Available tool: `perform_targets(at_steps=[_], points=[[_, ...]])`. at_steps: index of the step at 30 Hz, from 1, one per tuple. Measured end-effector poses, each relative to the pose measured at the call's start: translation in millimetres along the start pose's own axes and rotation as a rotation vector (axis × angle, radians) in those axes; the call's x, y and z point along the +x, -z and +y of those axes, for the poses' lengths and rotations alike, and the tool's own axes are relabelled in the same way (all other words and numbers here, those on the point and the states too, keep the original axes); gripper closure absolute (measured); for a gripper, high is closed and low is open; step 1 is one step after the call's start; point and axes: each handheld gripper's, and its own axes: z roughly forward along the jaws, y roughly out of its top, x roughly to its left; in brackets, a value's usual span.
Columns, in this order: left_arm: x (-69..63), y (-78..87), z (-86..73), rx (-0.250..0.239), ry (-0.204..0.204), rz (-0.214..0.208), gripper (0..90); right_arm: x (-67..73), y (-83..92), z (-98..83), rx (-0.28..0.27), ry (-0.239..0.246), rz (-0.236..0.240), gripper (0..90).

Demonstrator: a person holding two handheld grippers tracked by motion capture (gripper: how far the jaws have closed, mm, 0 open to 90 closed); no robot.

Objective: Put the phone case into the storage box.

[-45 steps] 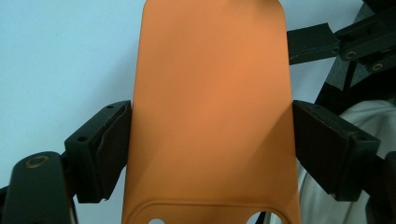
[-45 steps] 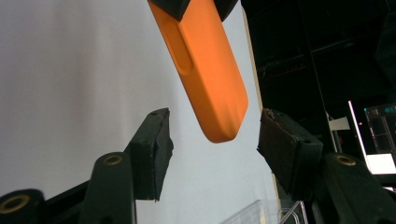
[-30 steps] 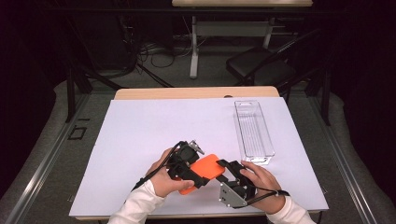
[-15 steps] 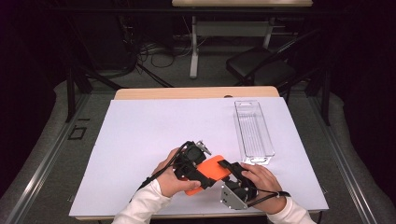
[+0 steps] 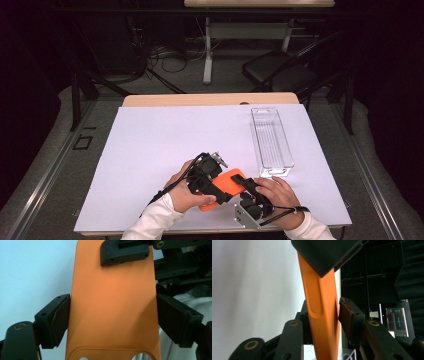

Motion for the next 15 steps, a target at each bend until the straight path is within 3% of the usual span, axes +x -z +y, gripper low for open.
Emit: perform_targets(at_steps=[11,15], points=[[-0.4,-0.2,-0.5,-0.001,-0.003,-0.011,16.0,1.2,-1.8,0.5,0.010,0.039,-0.020,69.7],[-0.6,-0.8,-0.7,-0.002,-0.002,-0.011,15.9,3.3,-3.9,1.1,-0.002,0.026,-0.028,70.5]])
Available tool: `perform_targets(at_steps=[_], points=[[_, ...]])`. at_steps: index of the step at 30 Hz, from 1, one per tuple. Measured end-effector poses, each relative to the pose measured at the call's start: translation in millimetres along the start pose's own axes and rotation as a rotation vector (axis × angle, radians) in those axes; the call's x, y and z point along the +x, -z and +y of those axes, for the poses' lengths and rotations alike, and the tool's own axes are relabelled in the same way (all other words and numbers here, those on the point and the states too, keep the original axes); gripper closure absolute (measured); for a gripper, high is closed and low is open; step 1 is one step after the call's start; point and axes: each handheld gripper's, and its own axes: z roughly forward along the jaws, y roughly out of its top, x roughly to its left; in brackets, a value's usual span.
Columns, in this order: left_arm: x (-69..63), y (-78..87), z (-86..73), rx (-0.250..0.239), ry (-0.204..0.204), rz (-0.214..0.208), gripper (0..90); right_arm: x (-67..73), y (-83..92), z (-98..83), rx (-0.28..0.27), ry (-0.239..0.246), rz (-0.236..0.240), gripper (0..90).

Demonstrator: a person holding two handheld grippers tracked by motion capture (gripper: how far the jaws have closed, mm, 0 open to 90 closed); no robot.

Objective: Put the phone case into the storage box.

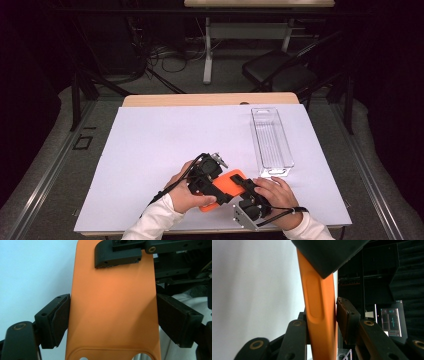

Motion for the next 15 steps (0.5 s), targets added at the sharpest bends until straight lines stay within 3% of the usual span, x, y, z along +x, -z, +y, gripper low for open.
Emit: perform_targets(at_steps=[15], points=[[1.4,0.1,-0.4,-0.006,0.017,-0.009,15.9,0.9,-1.1,0.0,0.004,0.044,-0.021,75.0]])
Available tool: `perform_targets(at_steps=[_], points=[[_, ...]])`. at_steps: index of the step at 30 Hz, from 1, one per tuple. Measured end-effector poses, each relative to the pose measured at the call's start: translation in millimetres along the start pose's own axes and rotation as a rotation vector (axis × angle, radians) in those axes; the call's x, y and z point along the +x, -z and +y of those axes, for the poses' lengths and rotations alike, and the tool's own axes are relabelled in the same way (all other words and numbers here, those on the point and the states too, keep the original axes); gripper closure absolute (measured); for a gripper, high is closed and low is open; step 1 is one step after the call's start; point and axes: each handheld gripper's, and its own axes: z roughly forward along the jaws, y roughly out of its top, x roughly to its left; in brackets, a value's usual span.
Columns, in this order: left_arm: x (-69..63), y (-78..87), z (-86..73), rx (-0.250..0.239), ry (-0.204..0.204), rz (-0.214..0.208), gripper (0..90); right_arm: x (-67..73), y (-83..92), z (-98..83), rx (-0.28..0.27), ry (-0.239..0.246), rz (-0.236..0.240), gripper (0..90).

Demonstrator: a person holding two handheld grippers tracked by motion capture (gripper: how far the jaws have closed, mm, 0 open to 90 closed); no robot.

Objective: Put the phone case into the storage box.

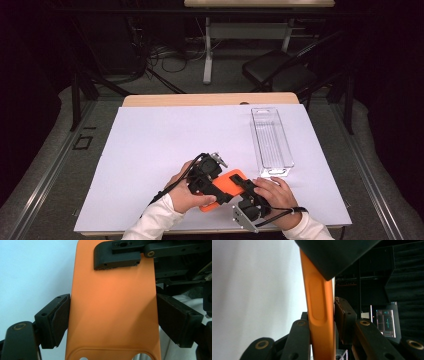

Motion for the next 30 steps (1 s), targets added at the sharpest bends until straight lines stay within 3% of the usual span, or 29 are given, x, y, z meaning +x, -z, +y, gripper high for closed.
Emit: perform_targets(at_steps=[16,30], points=[[6.3,0.3,2.4,-0.003,0.046,-0.038,15.9,1.2,-1.8,-0.9,0.006,0.009,-0.006,81.2],[12.1,1.4,5.3,0.011,0.081,-0.080,15.9,0.3,-2.0,-0.8,0.012,0.050,-0.035,84.9]])
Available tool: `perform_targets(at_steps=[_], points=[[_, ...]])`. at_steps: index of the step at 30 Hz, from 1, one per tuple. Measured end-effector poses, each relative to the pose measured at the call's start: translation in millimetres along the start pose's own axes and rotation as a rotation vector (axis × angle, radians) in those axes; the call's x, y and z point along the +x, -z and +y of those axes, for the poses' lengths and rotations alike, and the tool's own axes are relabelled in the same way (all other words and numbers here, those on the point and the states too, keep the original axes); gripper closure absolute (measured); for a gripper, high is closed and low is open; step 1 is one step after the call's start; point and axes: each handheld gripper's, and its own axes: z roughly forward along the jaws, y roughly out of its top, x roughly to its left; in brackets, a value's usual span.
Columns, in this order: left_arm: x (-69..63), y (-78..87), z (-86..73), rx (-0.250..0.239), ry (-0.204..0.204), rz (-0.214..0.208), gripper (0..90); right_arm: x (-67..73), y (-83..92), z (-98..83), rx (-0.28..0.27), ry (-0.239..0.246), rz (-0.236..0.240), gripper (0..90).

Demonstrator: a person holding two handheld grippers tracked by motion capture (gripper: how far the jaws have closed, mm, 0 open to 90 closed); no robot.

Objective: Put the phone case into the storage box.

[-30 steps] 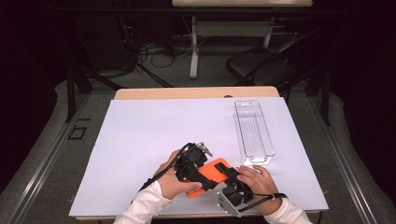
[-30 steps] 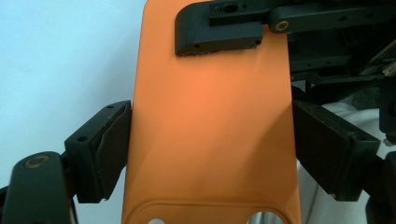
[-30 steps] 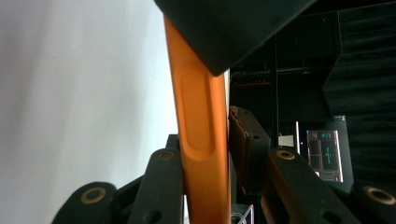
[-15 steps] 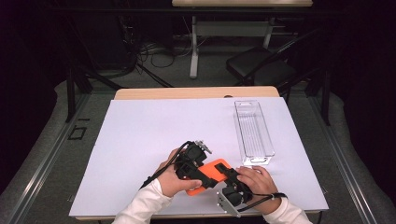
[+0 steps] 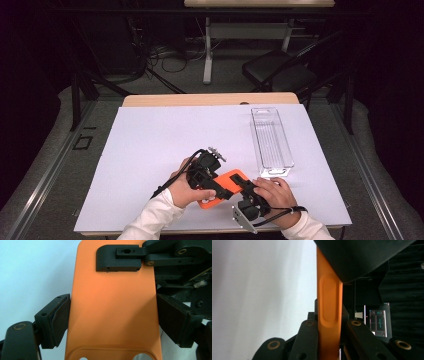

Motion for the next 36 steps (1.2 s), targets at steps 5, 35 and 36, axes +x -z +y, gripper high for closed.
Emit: perform_targets(at_steps=[5,35,36], points=[[1.3,1.0,-0.4,-0.005,0.010,-0.019,15.6,-0.6,1.5,0.4,0.003,0.003,-0.013,85.9],[3.6,-0.3,-6.1,-0.060,0.031,-0.046,15.1,-0.3,2.9,-1.2,0.005,-0.002,-0.018,86.1],[3.7,-0.2,-6.1,-0.060,0.034,-0.048,15.0,-0.3,2.6,-1.3,-0.001,-0.002,-0.017,86.1]])
